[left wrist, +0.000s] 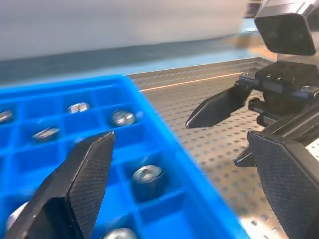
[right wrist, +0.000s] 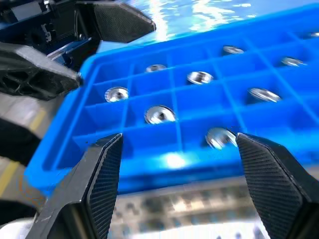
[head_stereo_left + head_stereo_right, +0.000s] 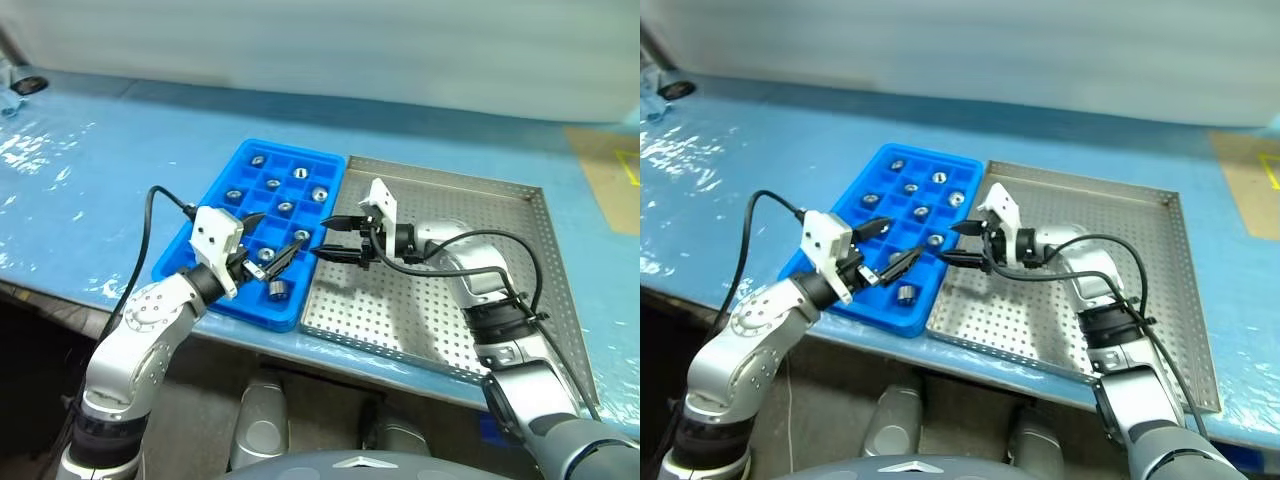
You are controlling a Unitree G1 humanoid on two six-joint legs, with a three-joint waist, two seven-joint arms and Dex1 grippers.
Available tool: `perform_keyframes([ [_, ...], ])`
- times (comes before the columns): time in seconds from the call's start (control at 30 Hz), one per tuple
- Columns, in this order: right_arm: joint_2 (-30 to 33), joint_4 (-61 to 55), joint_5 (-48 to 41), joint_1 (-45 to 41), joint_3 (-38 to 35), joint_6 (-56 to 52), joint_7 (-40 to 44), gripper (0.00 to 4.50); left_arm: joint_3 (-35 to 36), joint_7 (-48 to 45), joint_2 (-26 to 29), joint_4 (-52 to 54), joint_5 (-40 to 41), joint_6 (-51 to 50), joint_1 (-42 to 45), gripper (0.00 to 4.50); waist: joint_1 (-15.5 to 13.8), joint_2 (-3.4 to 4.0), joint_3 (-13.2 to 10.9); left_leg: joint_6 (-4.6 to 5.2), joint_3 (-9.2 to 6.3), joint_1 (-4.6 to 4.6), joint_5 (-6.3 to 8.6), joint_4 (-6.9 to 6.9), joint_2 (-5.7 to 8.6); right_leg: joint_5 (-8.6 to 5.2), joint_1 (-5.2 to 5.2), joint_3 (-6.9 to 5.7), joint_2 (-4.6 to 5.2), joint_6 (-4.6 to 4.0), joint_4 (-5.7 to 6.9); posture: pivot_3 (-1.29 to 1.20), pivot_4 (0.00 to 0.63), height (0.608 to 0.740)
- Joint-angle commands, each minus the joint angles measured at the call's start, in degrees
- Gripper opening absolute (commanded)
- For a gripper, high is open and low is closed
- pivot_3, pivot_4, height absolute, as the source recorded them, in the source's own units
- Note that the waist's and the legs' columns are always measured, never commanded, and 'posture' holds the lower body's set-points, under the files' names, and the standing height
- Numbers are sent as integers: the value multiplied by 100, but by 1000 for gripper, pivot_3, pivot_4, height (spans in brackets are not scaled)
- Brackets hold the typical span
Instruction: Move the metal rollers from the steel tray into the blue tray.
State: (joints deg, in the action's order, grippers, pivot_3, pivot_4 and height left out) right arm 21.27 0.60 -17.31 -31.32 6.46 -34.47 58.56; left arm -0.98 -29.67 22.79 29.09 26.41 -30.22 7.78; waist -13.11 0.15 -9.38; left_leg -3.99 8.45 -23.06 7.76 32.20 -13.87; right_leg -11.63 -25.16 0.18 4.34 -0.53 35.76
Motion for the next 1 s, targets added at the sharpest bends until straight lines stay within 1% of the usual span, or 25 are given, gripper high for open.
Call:
perform_keyframes([
  [0.03, 44, -606, -237, 339, -544, -45, -570, 3677, -153, -311, -73, -389, -29, 324, 459, 4500, 147, 0, 0, -10, 0, 0, -6, -1, -3, 0, -1, -1, -1, 0, 0, 131, 150, 740],
  [0.1, 82, -771, -257, 540, -703, -43, -820, 3677, -263, -496, -75, -677, -116, 484, 634, 4500, 298, 0, 0, -18, -1, -1, -11, -2, -3, 1, -1, -3, -1, -1, 1, 108, 150, 740],
  [0.2, 143, -933, -248, 798, -932, 28, -1144, 4229, -389, -778, -136, -1166, -190, 736, 926, 4500, 474, 0, 0, -18, 1, 1, -12, -3, 1, 1, -1, -3, -1, -1, -1, 77, 150, 740],
  [0.23, 162, -973, -245, 862, -980, 54, -1218, 4488, -425, -851, -157, -1310, -225, 822, 1007, 4500, 521, 0, 0, -18, 1, 2, -12, -3, 1, 2, -2, -3, -1, -2, -2, 67, 150, 740],
  [0.37, 237, -1146, -200, 1170, -1063, 232, -1426, 4488, -538, -1160, -260, -1833, -339, 1130, 1276, 4500, 629, 1, 0, -18, 2, 4, -12, -6, 0, 2, -2, -3, -1, -3, -3, 43, 150, 740],
  [0.57, 159, -1497, -250, 1599, -1223, 577, -1803, 4488, -629, -1471, -447, -2270, -398, 1448, 1438, 4500, 642, 1, 0, -14, 6, 3, -10, -5, 2, 3, -1, -2, 0, -5, -6, 15, 150, 740],
  [0.7, 113, -1610, -269, 1681, -1285, 707, -2044, 4488, -637, -1517, -576, -2515, -514, 1644, 1495, 4500, 684, 1, 1, -11, 7, 3, -8, -3, 5, 3, 0, -2, 4, -4, -5, 0, 150, 740],
  [1.0, 134, -1576, -329, 1743, -1149, 864, -2096, 4488, -627, -1574, -661, -2740, -731, 1903, 1601, 4500, 768, 1, 0, 7, 7, 3, 2, -4, 5, 3, 3, -2, 5, -5, -8, -12, 150, 740],
])
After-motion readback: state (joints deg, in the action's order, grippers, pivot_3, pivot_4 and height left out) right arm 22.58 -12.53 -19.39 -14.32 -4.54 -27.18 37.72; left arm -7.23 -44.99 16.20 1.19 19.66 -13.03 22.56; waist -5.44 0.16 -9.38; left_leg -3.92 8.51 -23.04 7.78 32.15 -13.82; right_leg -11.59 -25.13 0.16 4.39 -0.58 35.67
